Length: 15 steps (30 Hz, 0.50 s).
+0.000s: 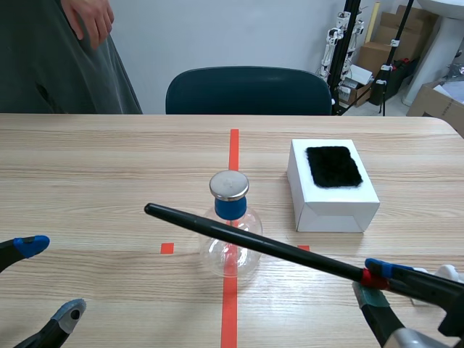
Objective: Do the electroscope experiment. move the rod toward and away from the electroscope
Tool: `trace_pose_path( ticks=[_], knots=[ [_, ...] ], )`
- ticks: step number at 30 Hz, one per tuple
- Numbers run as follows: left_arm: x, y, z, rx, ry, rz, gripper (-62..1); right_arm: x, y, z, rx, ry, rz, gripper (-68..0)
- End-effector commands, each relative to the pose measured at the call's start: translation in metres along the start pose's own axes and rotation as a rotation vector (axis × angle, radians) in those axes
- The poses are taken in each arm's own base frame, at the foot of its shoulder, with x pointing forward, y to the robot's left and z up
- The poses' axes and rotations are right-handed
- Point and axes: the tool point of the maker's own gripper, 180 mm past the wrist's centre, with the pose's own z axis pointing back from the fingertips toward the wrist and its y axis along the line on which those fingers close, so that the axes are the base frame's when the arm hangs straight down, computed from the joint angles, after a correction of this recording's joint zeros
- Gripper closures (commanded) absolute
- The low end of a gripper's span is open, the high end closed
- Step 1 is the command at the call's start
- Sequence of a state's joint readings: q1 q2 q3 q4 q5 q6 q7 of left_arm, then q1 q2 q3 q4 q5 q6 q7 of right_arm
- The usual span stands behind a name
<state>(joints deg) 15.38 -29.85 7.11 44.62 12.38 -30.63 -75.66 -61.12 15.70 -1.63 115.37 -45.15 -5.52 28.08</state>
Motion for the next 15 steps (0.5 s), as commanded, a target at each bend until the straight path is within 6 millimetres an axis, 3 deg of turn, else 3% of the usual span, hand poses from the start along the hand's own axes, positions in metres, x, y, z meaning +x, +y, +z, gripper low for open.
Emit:
trace_pose_path(
  ticks=[1, 15],
  knots=[
    [0.0074, 0.0027, -0.0019, -0.001, -0.029, -0.007, -62.3, 0.0046, -0.0081, -0.0013, -0.03, -0.017, 0.006, -7.7],
    [0.0074, 0.0027, -0.0019, -0.001, -0.029, -0.007, -62.3, 0.0032, -0.0079, -0.0012, -0.028, -0.011, 0.007, -7.7]
  ],
)
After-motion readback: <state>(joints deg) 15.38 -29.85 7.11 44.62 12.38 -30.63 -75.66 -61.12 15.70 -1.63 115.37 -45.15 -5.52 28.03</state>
